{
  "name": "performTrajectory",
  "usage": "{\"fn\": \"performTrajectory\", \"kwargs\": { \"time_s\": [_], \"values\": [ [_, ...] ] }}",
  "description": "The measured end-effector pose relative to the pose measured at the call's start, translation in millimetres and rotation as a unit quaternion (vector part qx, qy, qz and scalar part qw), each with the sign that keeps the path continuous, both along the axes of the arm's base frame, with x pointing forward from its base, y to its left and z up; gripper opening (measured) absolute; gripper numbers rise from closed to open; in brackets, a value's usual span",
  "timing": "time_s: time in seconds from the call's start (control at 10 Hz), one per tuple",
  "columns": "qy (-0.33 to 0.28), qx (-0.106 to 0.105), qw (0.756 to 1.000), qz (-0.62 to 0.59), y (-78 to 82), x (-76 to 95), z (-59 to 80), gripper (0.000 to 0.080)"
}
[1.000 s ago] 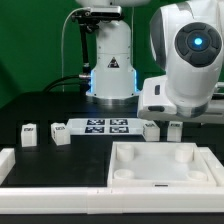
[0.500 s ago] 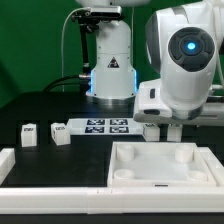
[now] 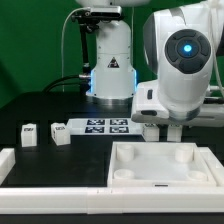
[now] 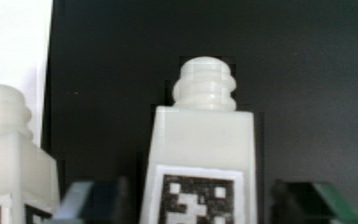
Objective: Assemble one leg
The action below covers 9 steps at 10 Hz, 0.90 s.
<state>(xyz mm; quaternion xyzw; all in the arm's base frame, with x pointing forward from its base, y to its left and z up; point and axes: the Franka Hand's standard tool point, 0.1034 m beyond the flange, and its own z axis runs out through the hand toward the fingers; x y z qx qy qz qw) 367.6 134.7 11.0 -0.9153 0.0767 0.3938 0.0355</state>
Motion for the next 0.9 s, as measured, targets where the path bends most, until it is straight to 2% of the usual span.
{"fn": "performTrajectory", "kwargs": {
  "time_s": [0.1,0.7,0.8,0.9],
  "values": [
    [0.0,0.0,1.0,0.0,0.0,0.1,0.0,0.0287],
    [0.0,0.0,1.0,0.0,0.1,0.1,0.0,0.0287],
    [0.002,0.0,1.0,0.0,-0.5,0.4,2.0,0.0288],
    [0.003,0.0,1.0,0.001,-2.4,2.0,11.5,0.0288]
  ]
}}
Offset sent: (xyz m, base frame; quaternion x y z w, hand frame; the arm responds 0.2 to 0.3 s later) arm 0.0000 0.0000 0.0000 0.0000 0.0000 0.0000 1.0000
